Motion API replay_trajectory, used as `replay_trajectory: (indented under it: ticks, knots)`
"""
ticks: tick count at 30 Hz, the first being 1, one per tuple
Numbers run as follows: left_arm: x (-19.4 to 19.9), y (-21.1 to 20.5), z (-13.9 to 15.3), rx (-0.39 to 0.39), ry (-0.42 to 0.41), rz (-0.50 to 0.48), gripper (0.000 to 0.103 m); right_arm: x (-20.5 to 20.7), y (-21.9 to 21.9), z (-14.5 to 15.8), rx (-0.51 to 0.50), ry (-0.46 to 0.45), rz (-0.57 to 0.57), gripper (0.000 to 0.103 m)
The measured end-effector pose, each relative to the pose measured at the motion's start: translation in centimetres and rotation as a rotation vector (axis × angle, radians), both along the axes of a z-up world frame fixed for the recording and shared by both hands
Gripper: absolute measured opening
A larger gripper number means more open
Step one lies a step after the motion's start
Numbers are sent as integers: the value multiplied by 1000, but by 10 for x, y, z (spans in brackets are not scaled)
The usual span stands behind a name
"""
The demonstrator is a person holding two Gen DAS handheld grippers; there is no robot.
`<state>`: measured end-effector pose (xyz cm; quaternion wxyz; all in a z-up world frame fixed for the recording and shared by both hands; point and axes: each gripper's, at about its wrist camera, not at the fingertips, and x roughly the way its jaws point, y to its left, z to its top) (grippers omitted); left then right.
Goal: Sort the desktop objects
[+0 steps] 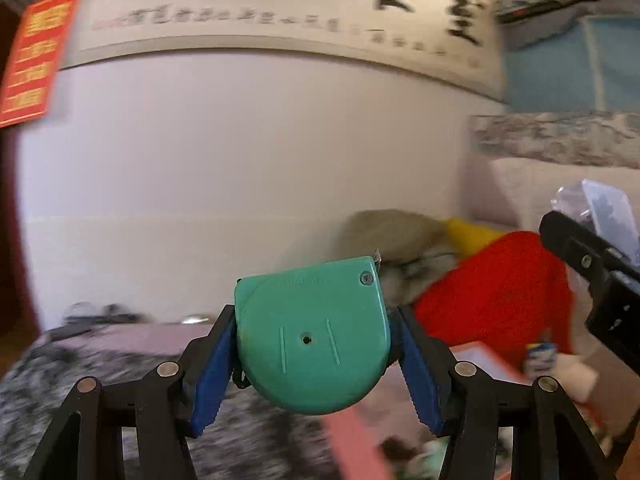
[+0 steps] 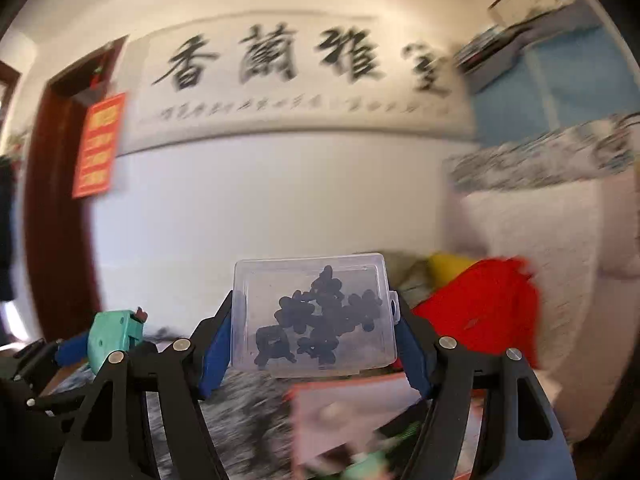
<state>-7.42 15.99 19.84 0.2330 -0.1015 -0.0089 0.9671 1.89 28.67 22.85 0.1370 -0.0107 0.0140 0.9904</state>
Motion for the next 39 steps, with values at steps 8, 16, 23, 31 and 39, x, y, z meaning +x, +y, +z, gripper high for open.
replay_trajectory:
  ticks: [8,16,23,31,39]
  knots:
    - [-65,55,-58,-190,-192,-3,94,-70,89,-65,-122,-324,-150,102]
    - [-92,45,-83,-280,-274,90,102,-93,114,-85,-220,-363,-150,103]
    - [-70,-31,-68,-241,-214,269,103,-126,40,-88,-191,-358,-7,103]
    - [-59,-109,-74,-278,-196,471,103,-163,-74,-109,-91,-423,151,103]
    - [-70,-175,-97,-226,-252,604,103,-185,-149,-123,-18,-452,229,103]
